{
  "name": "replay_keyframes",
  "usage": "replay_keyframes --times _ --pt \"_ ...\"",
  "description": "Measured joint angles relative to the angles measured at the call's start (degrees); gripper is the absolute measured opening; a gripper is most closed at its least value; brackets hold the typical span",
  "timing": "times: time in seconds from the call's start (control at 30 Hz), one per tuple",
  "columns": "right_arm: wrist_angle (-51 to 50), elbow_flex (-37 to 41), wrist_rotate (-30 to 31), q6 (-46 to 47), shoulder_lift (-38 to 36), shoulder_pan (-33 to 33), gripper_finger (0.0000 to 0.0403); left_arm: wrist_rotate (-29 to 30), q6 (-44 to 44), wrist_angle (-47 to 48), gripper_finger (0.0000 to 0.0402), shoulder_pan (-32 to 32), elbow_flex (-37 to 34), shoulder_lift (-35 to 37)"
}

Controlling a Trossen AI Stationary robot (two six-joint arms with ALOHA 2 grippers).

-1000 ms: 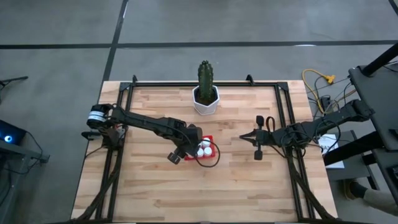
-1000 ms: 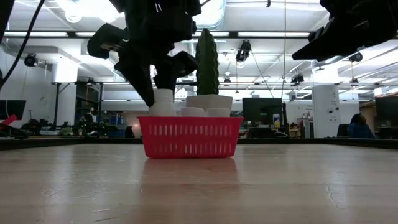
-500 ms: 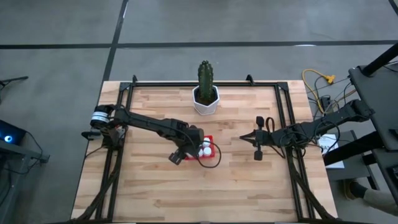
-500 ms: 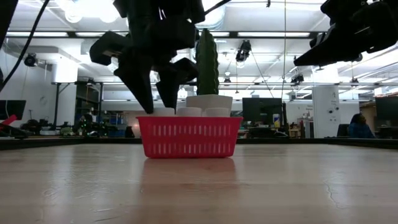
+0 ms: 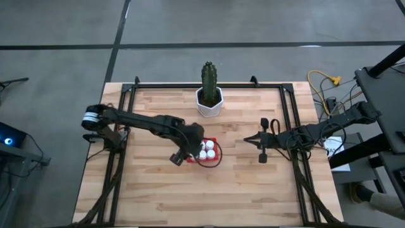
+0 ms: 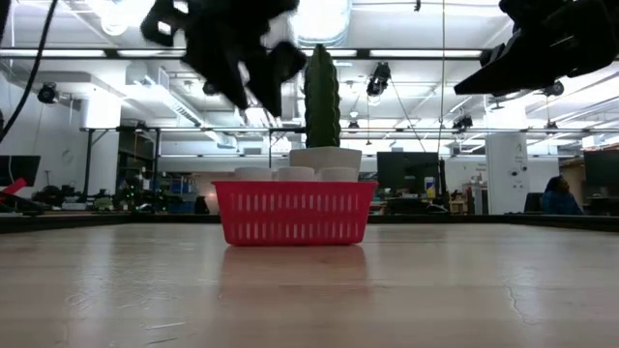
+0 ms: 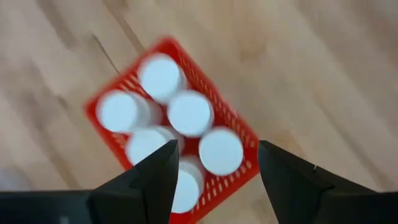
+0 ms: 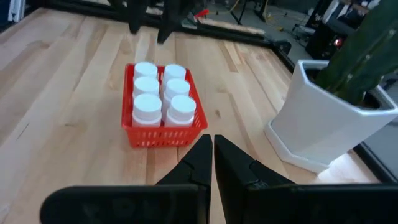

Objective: Pick and place pill bottles into a basket
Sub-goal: Return to Home Position

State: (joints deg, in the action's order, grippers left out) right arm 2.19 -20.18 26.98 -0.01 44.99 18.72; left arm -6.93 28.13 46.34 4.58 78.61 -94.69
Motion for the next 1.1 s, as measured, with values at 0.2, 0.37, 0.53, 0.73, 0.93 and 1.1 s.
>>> replay_keyframes --times 0.2,0.37,0.53,0.73,0.93,1.1 --pt "1.5 0.2 -0.1 -2.9 -0.8 0.0 0.0008 -2.1 -2.2 -8.0 0.0180 0.0 -3.8 11.4" --pt "3.0 0.7 -0.5 -4.6 -2.4 0.0 0.0008 -2.0 -2.3 -17.4 0.0123 0.0 -10.9 22.4" --pt "3.1 1.0 -0.5 -4.8 -6.1 0.0 0.0008 -1.8 -2.5 -25.3 0.0063 0.0 -19.6 31.9" --pt "2.7 3.1 -0.6 -6.1 -12.7 0.0 0.0008 -1.1 -5.3 -32.8 0.0018 -0.1 -30.2 42.3" --pt "2.8 8.6 -2.1 -6.4 -21.5 0.0 0.0008 0.5 -8.2 -38.3 0.0001 -0.1 -39.5 51.8" --pt "2.5 13.2 -3.2 -7.6 -30.9 0.0 0.0008 1.3 -9.8 -41.7 0.0001 -0.1 -45.1 58.6"
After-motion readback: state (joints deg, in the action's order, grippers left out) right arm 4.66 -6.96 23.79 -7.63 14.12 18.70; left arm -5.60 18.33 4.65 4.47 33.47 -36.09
